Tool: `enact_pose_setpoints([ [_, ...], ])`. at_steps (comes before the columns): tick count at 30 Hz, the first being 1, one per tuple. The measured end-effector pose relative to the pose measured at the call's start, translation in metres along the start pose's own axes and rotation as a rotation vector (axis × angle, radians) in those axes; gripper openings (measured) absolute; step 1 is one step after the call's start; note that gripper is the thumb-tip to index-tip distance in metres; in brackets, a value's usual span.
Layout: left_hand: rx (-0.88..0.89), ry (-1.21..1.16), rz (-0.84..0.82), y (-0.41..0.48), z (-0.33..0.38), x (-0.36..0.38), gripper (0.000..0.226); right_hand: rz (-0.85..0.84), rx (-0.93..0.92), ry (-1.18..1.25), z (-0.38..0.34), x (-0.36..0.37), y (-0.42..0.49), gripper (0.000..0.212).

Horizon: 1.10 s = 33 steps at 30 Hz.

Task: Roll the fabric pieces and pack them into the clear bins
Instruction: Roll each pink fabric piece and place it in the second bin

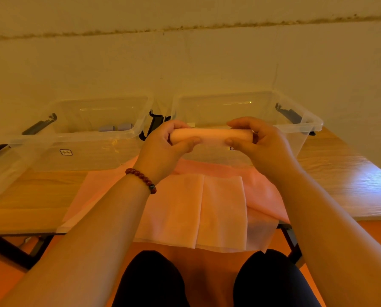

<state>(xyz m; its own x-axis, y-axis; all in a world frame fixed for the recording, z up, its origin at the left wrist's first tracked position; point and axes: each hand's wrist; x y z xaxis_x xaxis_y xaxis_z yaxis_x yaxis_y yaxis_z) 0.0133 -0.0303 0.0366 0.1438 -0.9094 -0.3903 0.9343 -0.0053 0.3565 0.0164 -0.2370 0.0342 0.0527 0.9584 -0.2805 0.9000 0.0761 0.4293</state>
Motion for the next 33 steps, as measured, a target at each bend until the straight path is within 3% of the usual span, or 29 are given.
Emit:
enact_pose_setpoints([
  [5,0.018,0.045,0.008,0.002,-0.002,0.0,0.022,0.017,0.022,0.018,0.0,0.0,0.002,0.03],
  [18,0.232,0.462,0.039,0.036,-0.006,-0.02,0.038,0.136,0.103,0.034,-0.009,0.004,0.025,0.025],
  [33,0.055,0.751,-0.218,0.099,-0.016,-0.036,0.052,0.17,0.225,-0.057,-0.011,0.007,0.088,0.019],
])
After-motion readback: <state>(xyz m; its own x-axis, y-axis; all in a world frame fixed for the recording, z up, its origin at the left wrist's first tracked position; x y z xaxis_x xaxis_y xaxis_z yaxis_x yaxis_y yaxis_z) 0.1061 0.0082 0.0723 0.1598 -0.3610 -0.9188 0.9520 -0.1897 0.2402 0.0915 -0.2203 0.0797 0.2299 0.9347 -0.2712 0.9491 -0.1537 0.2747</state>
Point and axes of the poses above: each hand's wrist, its own y-axis towards the middle knuckle, its own x-axis out of the palm, z = x × y, and after that the axes turned 4 degrees about y, right-handed
